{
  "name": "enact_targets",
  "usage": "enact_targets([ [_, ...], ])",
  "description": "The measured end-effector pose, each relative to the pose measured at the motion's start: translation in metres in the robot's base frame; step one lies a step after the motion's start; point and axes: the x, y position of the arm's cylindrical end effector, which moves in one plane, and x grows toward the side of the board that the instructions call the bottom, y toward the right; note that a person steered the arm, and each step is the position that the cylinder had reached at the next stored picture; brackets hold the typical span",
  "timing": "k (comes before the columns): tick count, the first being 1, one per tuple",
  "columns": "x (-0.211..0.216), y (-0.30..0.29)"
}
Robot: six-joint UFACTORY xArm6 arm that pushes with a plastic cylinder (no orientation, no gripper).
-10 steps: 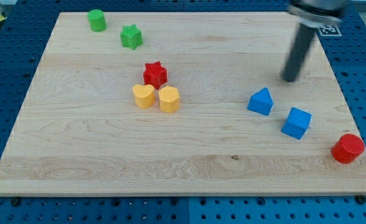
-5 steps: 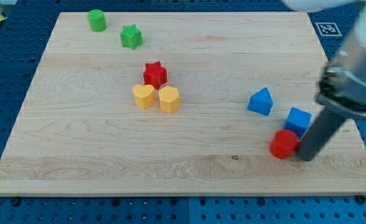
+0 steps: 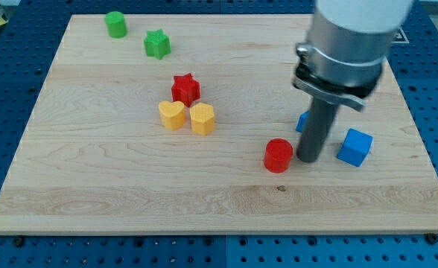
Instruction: Move red circle to the center of the board
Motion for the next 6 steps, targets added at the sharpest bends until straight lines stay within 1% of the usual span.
enact_targets([
  [1, 0.044, 0.016],
  [2, 0.041, -0.038],
  [3, -0.014, -0.074],
  [4, -0.052, -0.083],
  [6, -0.054, -0.072],
])
